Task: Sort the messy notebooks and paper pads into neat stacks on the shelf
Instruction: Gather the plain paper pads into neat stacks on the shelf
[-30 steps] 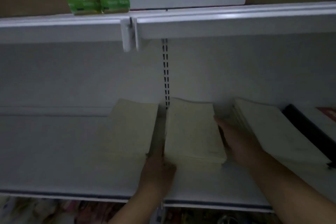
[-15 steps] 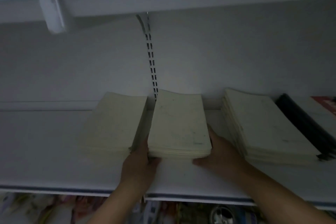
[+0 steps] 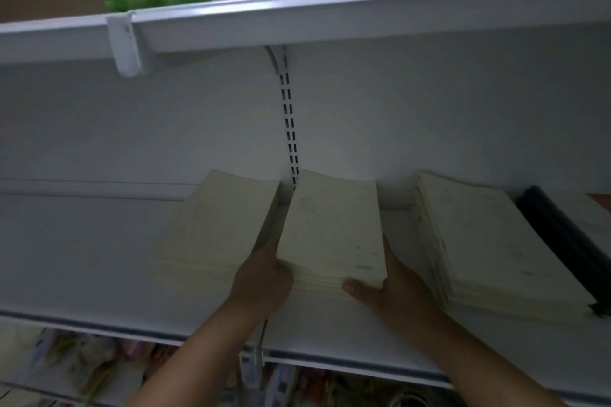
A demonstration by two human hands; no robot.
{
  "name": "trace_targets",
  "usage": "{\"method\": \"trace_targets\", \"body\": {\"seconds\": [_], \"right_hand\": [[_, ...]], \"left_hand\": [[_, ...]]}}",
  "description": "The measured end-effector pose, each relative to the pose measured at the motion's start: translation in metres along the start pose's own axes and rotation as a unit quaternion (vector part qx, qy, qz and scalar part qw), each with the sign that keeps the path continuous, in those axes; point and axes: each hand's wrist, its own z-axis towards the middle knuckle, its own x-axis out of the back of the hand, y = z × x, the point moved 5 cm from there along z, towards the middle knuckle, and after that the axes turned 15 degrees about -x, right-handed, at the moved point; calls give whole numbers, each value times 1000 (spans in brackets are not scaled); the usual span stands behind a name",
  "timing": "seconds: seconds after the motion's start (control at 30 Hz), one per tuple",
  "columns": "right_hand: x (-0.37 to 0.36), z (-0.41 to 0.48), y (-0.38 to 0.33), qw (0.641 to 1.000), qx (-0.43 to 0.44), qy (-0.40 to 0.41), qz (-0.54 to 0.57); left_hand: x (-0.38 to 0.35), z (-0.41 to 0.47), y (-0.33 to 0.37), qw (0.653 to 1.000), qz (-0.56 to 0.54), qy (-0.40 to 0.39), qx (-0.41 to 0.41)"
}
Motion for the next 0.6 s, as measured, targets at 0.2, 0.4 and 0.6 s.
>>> {"method": "trace_targets", "body": {"seconds": [0.2,0.4,0.6], "right_hand": [[-1,13,11,1000,4,-17,-15],[-1,15,7,996,-25,-82,34],[1,17,9,958,-167,-57,226]], "left_hand": [[-2,-6,-7,1000,7,28,-1],[-2,-1,-6,985,-159,-53,30],[-8,-2,-10,867,-478,-24,142]]}}
